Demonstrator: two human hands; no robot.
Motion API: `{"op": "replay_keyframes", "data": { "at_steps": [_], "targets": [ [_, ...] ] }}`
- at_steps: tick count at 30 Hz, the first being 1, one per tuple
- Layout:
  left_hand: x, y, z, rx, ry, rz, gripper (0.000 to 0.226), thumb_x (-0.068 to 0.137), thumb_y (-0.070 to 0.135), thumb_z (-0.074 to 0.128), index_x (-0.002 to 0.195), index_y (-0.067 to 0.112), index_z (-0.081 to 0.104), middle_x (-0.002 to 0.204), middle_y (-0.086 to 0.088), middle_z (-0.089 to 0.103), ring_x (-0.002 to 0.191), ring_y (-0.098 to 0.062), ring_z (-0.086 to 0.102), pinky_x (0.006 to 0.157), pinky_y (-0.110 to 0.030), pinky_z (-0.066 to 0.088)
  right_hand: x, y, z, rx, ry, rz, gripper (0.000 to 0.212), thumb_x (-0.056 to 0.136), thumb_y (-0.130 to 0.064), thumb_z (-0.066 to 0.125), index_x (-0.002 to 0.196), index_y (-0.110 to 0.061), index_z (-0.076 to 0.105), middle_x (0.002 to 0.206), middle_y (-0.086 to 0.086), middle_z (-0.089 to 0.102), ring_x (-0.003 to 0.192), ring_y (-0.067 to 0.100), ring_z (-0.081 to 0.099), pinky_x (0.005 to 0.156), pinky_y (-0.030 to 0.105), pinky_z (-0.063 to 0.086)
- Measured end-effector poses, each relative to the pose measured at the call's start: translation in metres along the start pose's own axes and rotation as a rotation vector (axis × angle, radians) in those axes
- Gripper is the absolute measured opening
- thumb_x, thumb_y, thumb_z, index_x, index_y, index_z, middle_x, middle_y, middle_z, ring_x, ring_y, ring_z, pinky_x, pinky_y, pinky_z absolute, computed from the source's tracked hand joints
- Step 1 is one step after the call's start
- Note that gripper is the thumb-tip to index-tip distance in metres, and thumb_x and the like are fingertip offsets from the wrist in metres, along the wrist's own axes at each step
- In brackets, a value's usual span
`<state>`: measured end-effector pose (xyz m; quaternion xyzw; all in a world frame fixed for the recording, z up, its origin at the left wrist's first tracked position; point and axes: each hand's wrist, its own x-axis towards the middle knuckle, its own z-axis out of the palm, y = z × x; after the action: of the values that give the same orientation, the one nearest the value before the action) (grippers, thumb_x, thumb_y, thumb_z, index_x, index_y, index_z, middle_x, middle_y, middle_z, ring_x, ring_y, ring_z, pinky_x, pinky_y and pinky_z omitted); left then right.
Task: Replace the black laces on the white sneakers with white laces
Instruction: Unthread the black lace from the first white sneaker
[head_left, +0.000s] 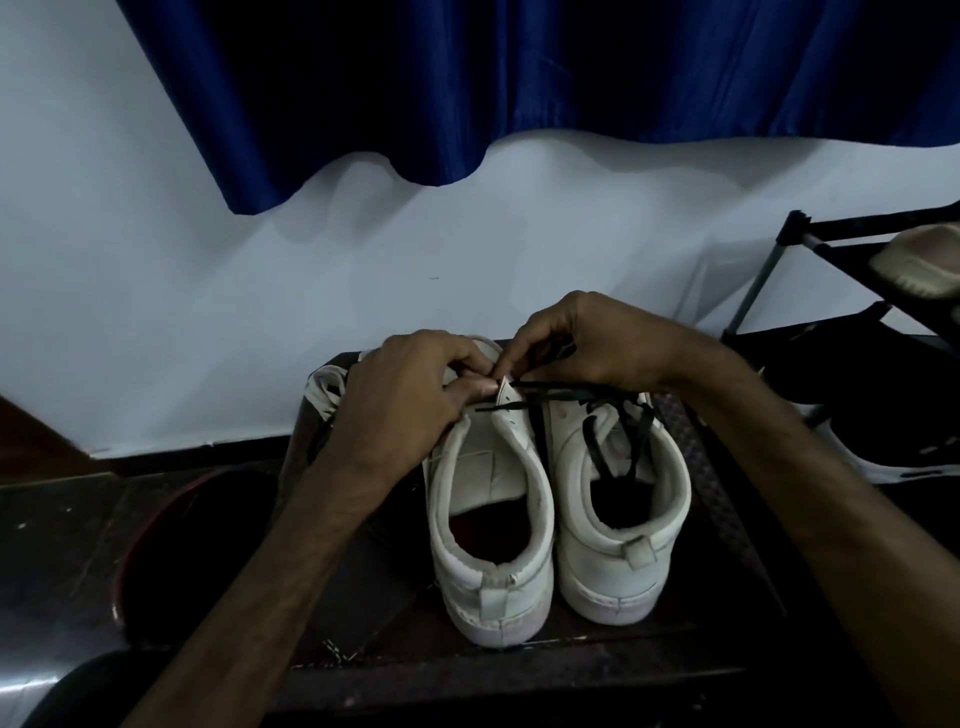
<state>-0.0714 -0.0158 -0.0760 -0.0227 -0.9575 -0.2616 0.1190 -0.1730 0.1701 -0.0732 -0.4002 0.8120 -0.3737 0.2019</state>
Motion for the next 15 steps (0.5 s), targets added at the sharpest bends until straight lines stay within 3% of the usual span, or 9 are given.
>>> {"op": "replay_keyframes", "data": {
  "at_steps": [2, 4, 7, 9, 11, 13, 15],
  "targets": [
    [0.003, -0.003, -0.007, 0.237, 0.047, 0.028, 0.010, 0.091, 0.026, 0.066, 0.094, 0.032, 0.075, 0.090, 0.011, 0.064, 0.092, -0.014, 0.054, 0.070, -0.029, 0.035, 0.001, 0.001, 0.000, 0.018, 0.015, 0.016, 0.018, 0.088, -0.013, 0.071, 0.099, -0.026, 0.078, 0.092, -0.002, 0.077, 0.092, 0.018, 0.071, 0.095, 0.046, 0.053],
    [0.005, -0.015, -0.024, 0.375, 0.241, -0.004, 0.016, 0.095, 0.015, 0.060, 0.098, 0.023, 0.074, 0.098, -0.002, 0.065, 0.098, -0.024, 0.052, 0.073, -0.036, 0.041, 0.003, 0.001, -0.003, 0.046, 0.002, 0.035, 0.018, 0.091, -0.011, 0.068, 0.101, -0.021, 0.078, 0.094, -0.001, 0.077, 0.096, 0.020, 0.071, 0.098, 0.044, 0.052],
    [0.005, -0.043, -0.052, 0.210, 0.505, -0.186, 0.018, 0.100, 0.019, 0.052, 0.103, 0.017, 0.070, 0.108, -0.009, 0.063, 0.102, -0.031, 0.056, 0.077, -0.038, 0.041, 0.003, 0.002, -0.006, 0.102, -0.036, 0.054, 0.018, 0.091, -0.007, 0.066, 0.103, -0.015, 0.078, 0.096, 0.005, 0.077, 0.099, 0.026, 0.070, 0.099, 0.041, 0.052],
    [0.008, -0.059, -0.055, -0.043, 0.441, -0.239, 0.013, 0.100, 0.019, 0.053, 0.100, 0.022, 0.065, 0.108, -0.003, 0.064, 0.095, -0.025, 0.060, 0.079, -0.032, 0.039, 0.004, 0.003, -0.006, 0.102, -0.035, 0.049, 0.019, 0.091, -0.006, 0.066, 0.102, -0.015, 0.078, 0.096, 0.006, 0.077, 0.098, 0.025, 0.071, 0.097, 0.037, 0.054],
    [0.007, -0.055, -0.045, -0.101, 0.290, -0.173, 0.014, 0.098, 0.018, 0.056, 0.106, 0.025, 0.064, 0.111, 0.006, 0.063, 0.086, -0.012, 0.058, 0.079, -0.029, 0.040, 0.005, 0.003, -0.005, 0.115, -0.038, 0.057, 0.018, 0.091, -0.005, 0.066, 0.102, -0.014, 0.078, 0.097, 0.004, 0.077, 0.097, 0.019, 0.071, 0.090, 0.027, 0.054],
    [0.004, -0.040, -0.027, -0.040, 0.159, -0.011, 0.028, 0.097, 0.023, 0.058, 0.123, 0.031, 0.061, 0.123, 0.014, 0.060, 0.100, -0.007, 0.055, 0.088, -0.029, 0.043, 0.004, 0.001, -0.006, 0.122, -0.051, 0.056, 0.018, 0.091, -0.005, 0.066, 0.104, -0.011, 0.077, 0.096, 0.001, 0.077, 0.093, 0.012, 0.071, 0.083, 0.018, 0.050],
    [0.001, -0.021, -0.011, -0.050, 0.015, 0.100, 0.032, 0.095, 0.033, 0.058, 0.127, 0.035, 0.061, 0.126, 0.020, 0.060, 0.111, -0.004, 0.055, 0.096, -0.031, 0.045, 0.003, 0.000, -0.007, 0.106, -0.053, 0.036, 0.017, 0.090, -0.007, 0.068, 0.104, -0.011, 0.076, 0.097, -0.001, 0.077, 0.093, 0.010, 0.070, 0.084, 0.019, 0.051]
  ]
}}
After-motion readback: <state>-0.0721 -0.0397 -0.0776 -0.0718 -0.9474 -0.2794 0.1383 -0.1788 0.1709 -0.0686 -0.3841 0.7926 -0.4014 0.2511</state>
